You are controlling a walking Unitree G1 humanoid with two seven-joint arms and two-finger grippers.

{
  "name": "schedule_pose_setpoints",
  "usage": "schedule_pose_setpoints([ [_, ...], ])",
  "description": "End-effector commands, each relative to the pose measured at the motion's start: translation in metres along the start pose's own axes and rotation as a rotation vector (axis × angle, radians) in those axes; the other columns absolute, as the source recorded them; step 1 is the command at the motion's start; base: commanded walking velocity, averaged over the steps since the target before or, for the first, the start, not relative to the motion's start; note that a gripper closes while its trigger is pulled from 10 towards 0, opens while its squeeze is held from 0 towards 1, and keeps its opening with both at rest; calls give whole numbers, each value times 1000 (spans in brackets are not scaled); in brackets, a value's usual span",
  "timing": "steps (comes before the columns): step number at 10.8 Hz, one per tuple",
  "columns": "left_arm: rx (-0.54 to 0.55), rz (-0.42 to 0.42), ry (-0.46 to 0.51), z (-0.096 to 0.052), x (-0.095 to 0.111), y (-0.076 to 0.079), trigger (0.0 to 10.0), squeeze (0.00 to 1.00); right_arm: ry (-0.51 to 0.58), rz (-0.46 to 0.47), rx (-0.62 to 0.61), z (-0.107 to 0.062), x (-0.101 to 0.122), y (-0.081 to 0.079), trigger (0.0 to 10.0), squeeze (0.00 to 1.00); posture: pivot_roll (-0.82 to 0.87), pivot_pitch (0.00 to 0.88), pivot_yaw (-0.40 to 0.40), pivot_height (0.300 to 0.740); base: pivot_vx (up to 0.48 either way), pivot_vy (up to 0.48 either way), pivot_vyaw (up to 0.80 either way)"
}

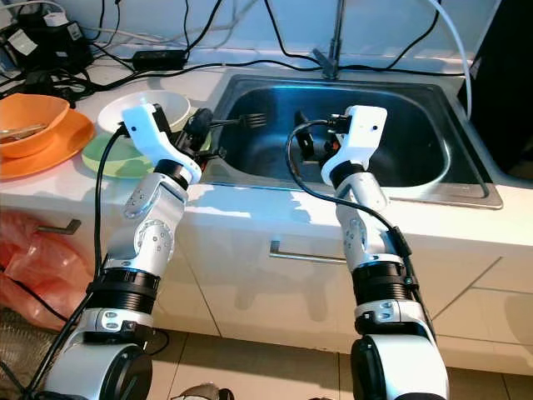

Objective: Kitchen organization

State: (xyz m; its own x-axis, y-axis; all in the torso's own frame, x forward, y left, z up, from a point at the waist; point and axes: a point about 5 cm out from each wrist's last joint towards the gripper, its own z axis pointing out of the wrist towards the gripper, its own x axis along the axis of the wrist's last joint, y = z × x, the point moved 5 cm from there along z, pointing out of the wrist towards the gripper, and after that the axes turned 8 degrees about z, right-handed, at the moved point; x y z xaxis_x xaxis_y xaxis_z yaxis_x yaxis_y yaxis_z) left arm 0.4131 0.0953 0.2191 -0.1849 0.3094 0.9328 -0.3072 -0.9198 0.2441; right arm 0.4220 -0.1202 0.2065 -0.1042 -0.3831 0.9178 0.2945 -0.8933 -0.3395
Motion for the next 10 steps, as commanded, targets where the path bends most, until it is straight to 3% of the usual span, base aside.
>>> schedule_pose_setpoints([
  [1,-50,4,36,4,12,11,0,0,-9,13,7,-2,-4,-2,10000,0,64,0,53,740,0,0,0],
  [2,-52,11,27,5,10,12,0,0,-11,13,9,-2,-5,-2,10000,0,64,0,53,740,0,0,0],
  [10,-49,10,22,6,9,13,0,0,-9,3,8,-1,-4,-2,10000,0,61,0,56,740,360,0,0],
])
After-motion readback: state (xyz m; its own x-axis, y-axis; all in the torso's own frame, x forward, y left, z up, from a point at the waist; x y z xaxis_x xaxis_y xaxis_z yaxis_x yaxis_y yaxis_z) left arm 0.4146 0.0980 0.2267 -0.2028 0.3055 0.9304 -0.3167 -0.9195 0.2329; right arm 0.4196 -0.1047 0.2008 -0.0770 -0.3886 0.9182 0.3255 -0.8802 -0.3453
